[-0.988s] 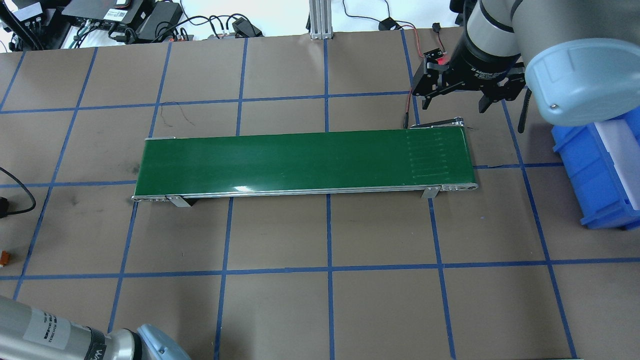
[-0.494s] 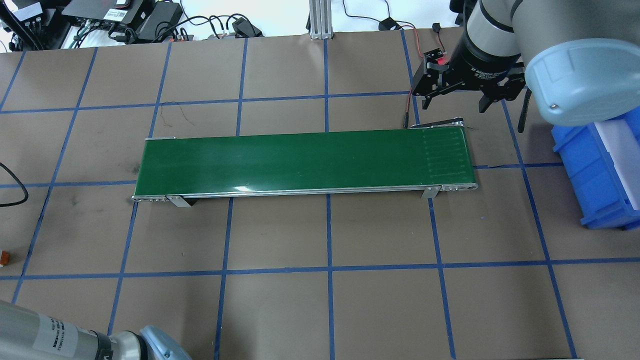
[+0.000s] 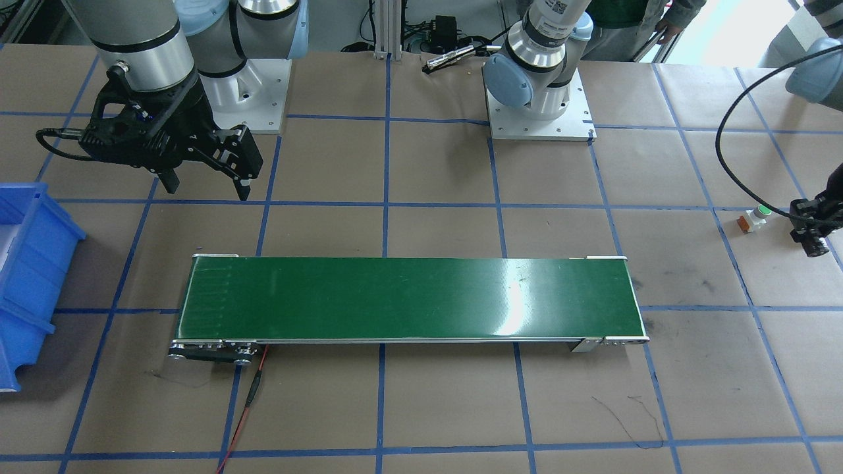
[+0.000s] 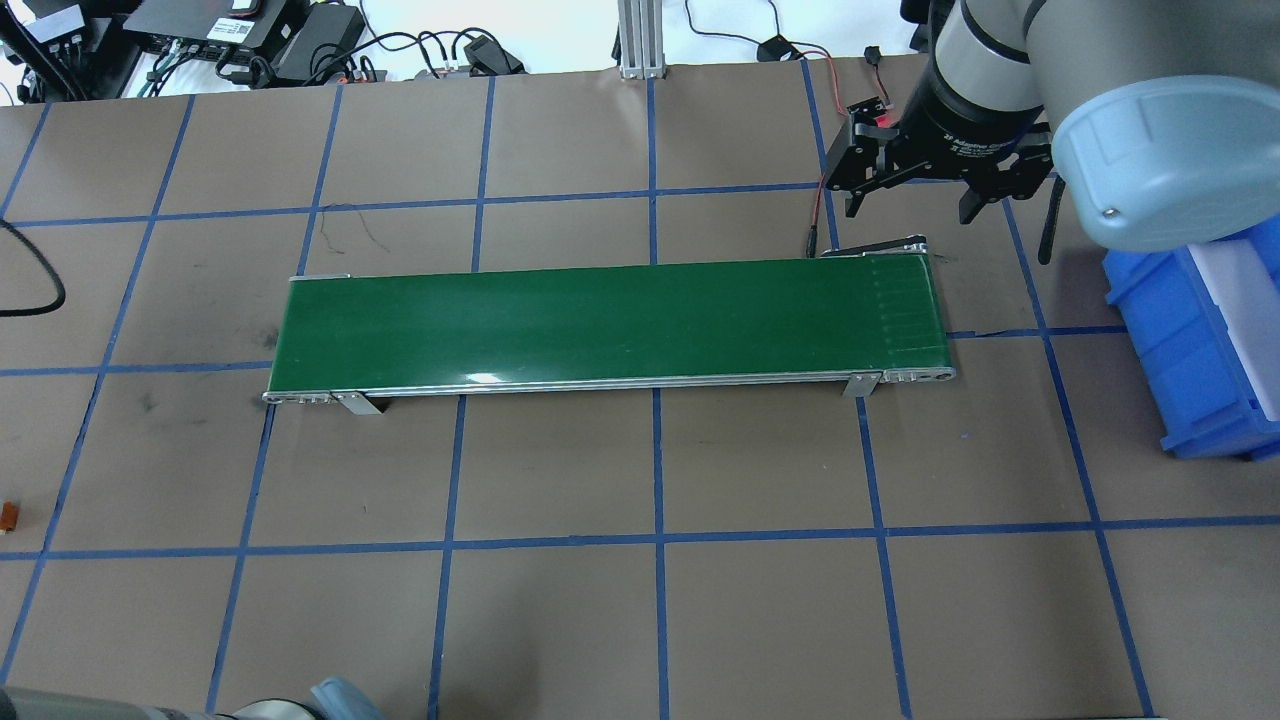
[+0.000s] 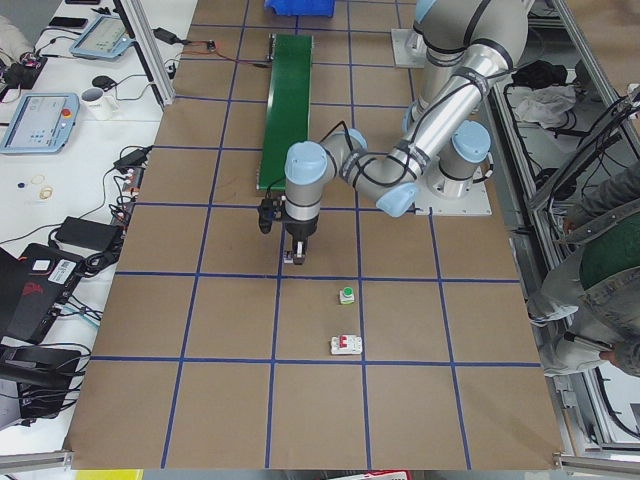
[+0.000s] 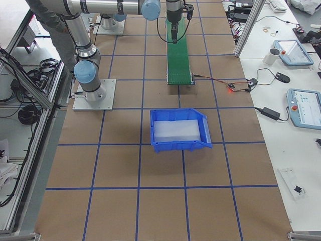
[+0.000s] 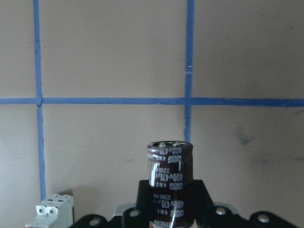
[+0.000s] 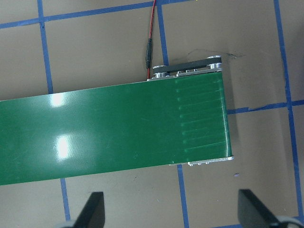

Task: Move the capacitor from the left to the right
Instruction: 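Lift the capacitor with the left gripper and carry it onto the conveyor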

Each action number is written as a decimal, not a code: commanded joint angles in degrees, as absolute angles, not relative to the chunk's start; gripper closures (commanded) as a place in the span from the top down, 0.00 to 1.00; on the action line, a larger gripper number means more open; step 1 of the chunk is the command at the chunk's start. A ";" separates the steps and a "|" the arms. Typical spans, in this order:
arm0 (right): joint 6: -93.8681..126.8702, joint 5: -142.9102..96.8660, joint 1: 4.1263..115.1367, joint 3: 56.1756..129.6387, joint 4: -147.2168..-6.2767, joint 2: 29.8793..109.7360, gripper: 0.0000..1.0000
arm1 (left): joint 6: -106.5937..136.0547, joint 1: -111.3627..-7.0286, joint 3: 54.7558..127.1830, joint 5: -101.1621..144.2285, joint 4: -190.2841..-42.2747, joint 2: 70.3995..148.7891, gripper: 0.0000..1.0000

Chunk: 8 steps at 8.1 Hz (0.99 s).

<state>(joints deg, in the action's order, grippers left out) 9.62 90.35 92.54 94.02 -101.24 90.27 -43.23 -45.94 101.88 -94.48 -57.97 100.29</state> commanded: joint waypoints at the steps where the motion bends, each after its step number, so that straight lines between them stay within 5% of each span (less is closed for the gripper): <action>1: 8.45 93.31 92.37 93.87 -101.16 90.53 1.00 | -21.81 -61.37 101.78 -94.66 -63.54 97.11 0.35; 4: 7.82 93.60 92.37 93.96 -101.25 90.53 1.00 | -11.01 -72.39 101.95 -96.94 -63.81 98.52 0.38; 5: 7.82 93.60 92.37 93.96 -101.25 90.53 1.00 | -9.25 -74.51 101.95 -97.03 -64.42 98.70 0.47; 8: 7.82 93.60 92.37 93.87 -101.25 90.53 1.00 | -5.82 -78.30 102.04 -97.03 -65.13 100.80 0.37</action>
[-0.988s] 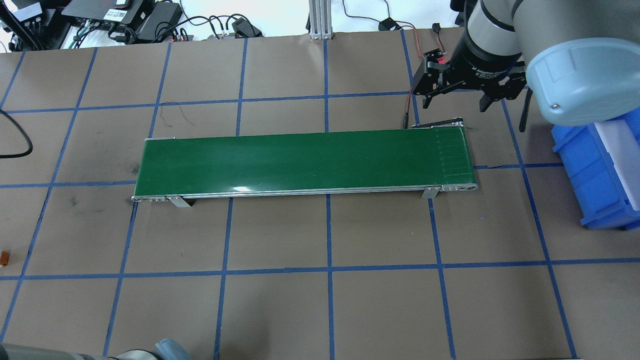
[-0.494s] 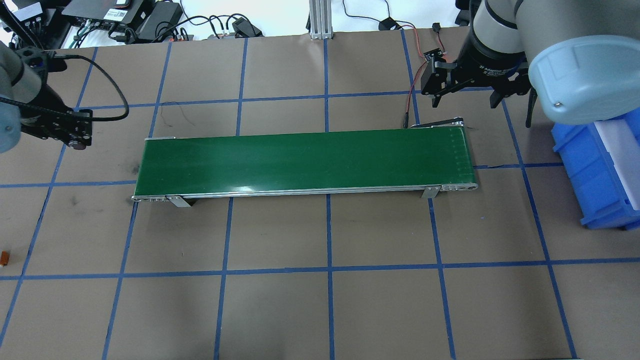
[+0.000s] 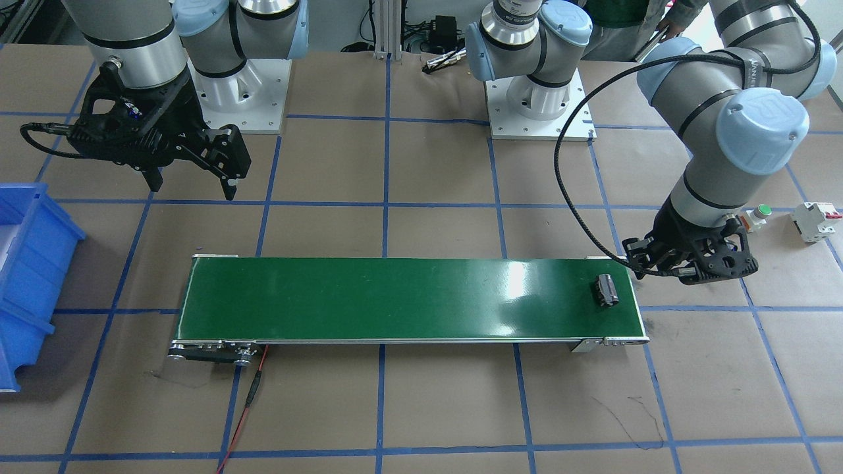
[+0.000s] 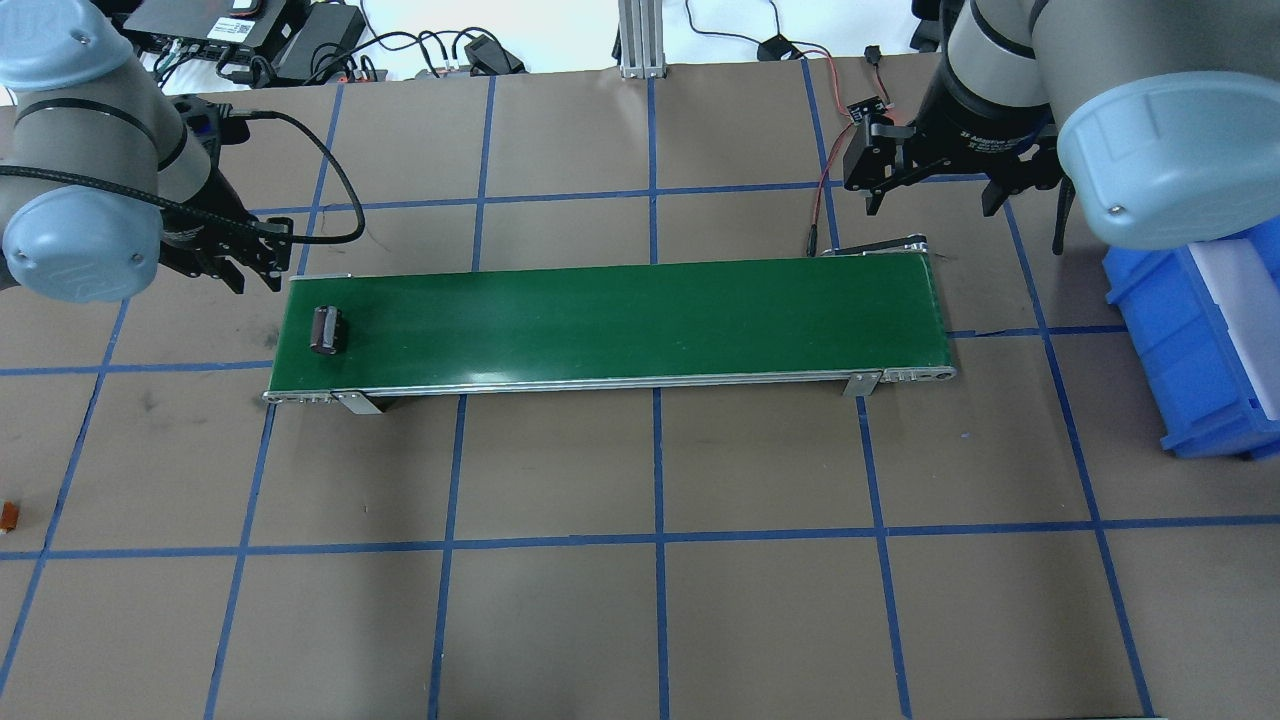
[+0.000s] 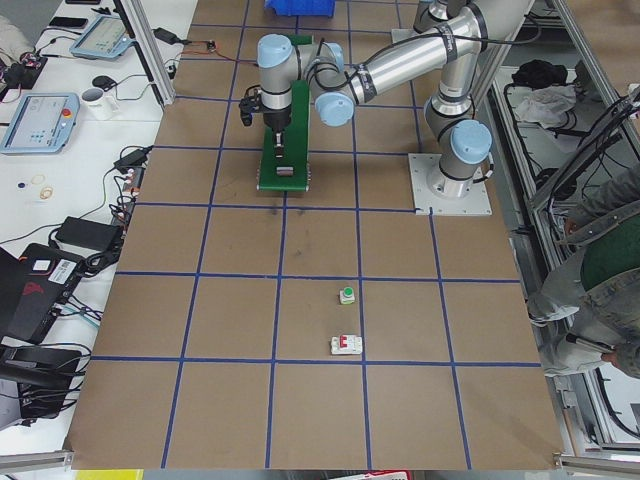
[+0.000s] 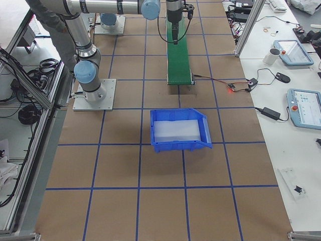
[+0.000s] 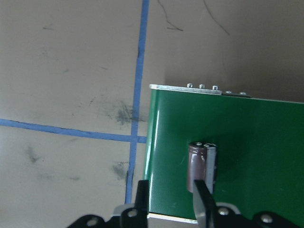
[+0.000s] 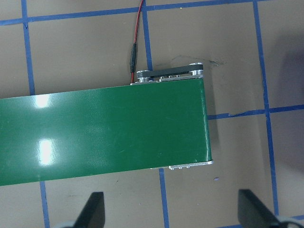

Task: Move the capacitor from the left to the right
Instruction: 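Release the capacitor on the belt and raise the left gripper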

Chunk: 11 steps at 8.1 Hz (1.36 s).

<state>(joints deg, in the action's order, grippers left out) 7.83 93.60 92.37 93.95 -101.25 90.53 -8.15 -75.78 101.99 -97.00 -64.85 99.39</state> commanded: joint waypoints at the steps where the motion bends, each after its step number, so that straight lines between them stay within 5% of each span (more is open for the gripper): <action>1: 7.82 93.60 92.37 93.95 -101.16 90.53 1.00 | -5.54 -79.27 101.95 -97.03 -65.13 101.16 0.39; 6: 5.90 93.60 92.37 94.04 -101.34 90.27 1.00 | -7.29 -78.93 101.17 -96.60 -68.20 100.11 1.00; 11: 0.88 93.34 92.11 95.53 -101.34 88.68 1.00 | -14.76 -71.72 100.11 -96.68 -65.92 100.46 1.00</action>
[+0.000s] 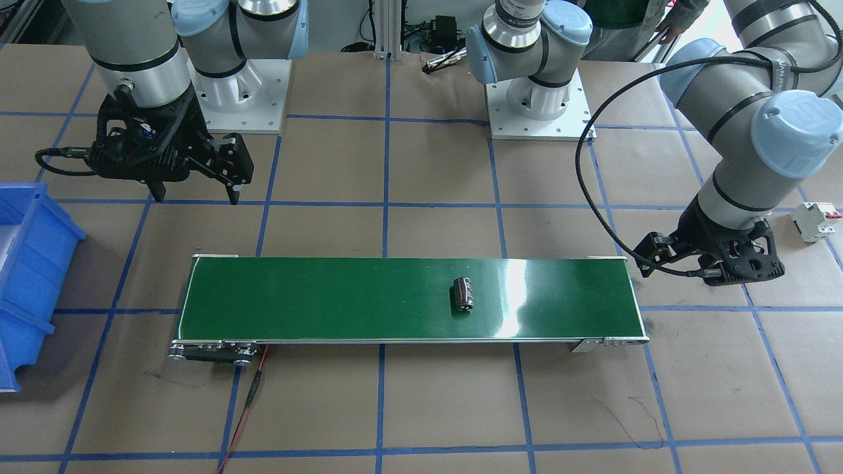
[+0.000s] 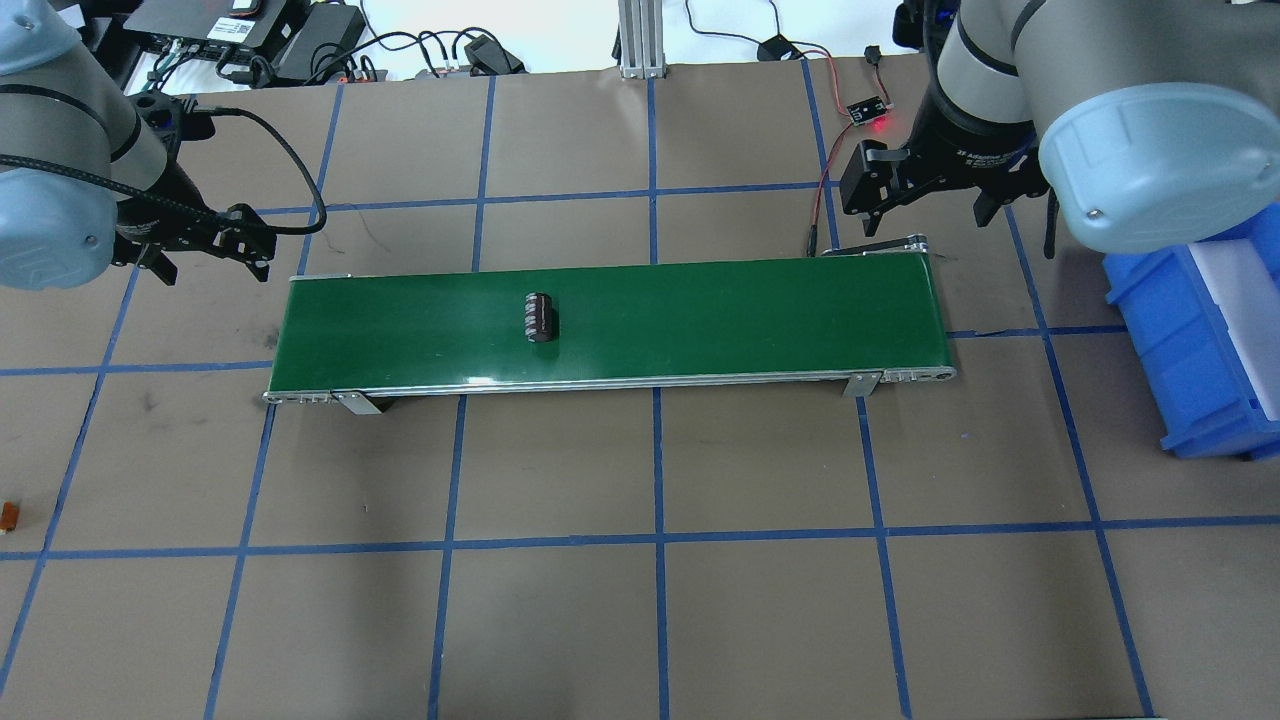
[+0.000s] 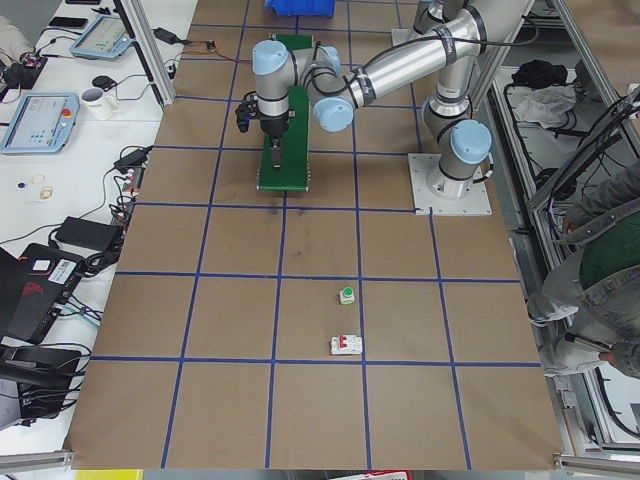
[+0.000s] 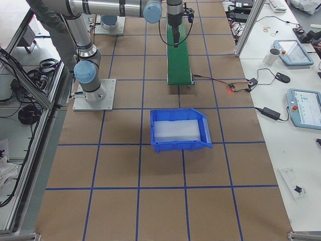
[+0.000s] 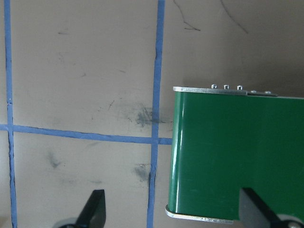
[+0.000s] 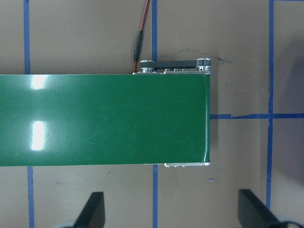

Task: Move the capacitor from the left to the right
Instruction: 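Release the capacitor on the belt and raise the left gripper, then lower the right gripper toward the capacitor riding along the belt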

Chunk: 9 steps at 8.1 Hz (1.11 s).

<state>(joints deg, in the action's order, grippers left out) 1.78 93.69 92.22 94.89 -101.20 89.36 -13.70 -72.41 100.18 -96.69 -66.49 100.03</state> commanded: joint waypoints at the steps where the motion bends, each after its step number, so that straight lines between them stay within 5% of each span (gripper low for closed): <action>1: 0.97 92.82 92.11 97.28 -102.47 88.51 0.99 | -14.77 -71.72 100.19 -96.68 -65.92 100.72 1.00; 9: 0.44 92.55 92.20 100.73 -107.58 87.97 1.00 | -14.59 -71.63 100.28 -97.12 -66.09 101.25 1.00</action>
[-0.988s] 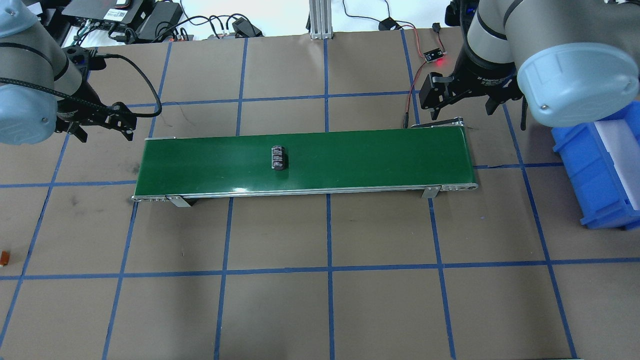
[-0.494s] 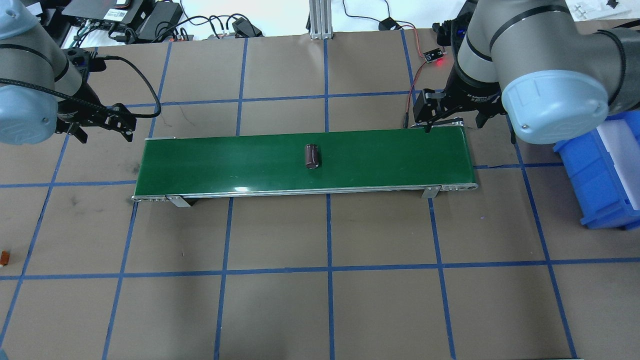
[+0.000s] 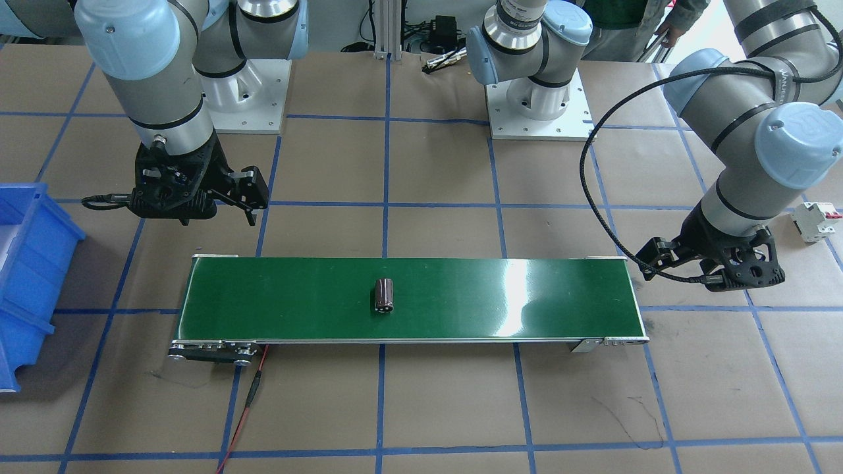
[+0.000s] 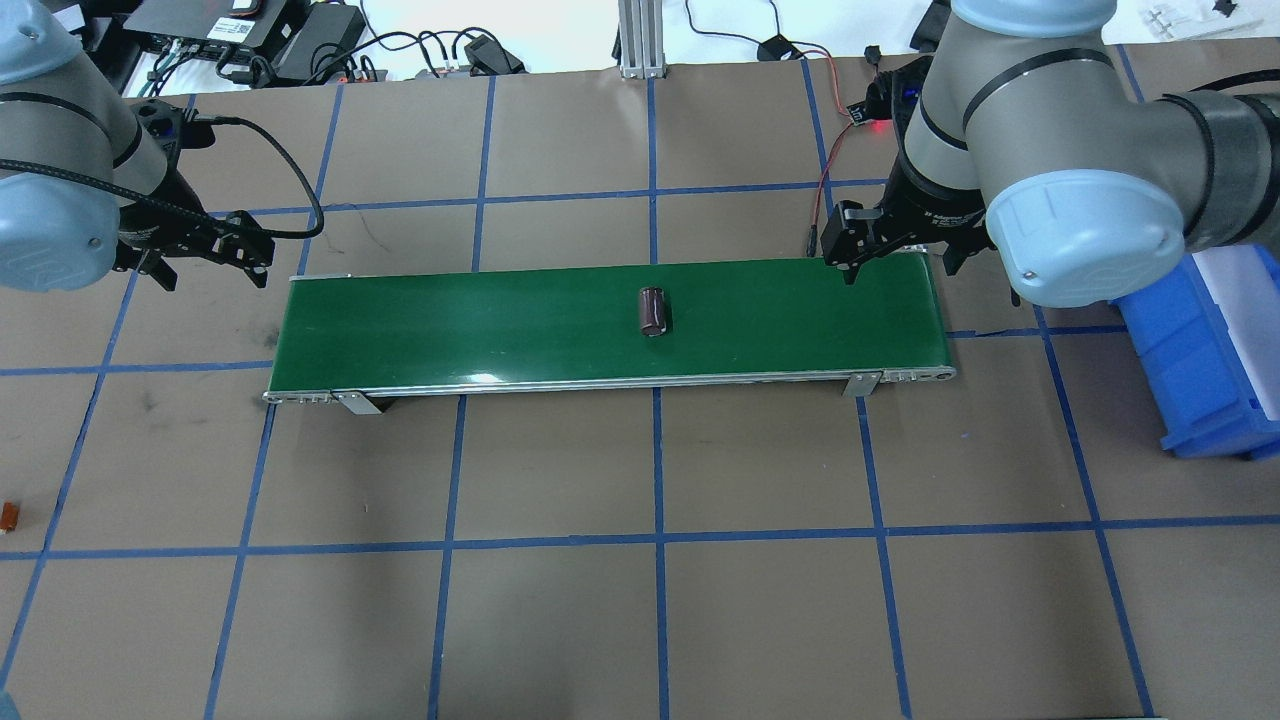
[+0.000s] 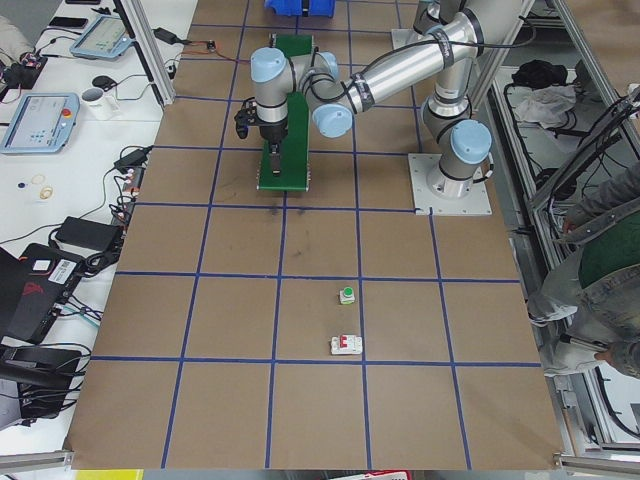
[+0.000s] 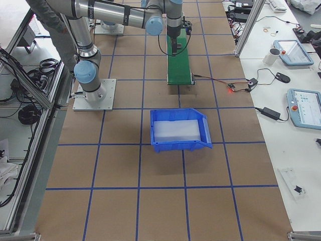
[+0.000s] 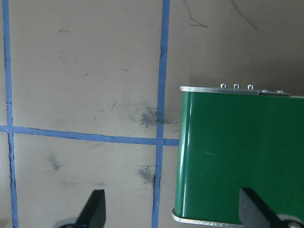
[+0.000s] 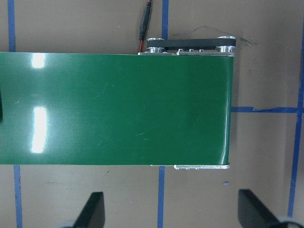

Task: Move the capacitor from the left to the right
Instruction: 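Lower the right gripper toward the capacitor riding along the belt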

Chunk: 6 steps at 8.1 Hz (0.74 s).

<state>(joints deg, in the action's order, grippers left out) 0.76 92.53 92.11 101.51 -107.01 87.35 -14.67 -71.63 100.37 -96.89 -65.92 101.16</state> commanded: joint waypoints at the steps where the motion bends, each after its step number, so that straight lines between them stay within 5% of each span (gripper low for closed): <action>1: 0.44 92.55 92.46 99.07 -107.32 88.24 1.00 | -14.68 -71.72 100.28 -97.12 -66.35 100.81 1.00; 6: -0.62 83.16 92.20 99.93 -112.91 82.63 0.98 | -14.68 -71.63 100.20 -96.60 -66.01 100.55 1.00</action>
<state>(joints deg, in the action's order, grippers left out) -0.80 87.72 92.29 99.61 -108.58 85.64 -14.64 -71.69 100.33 -97.02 -66.19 100.73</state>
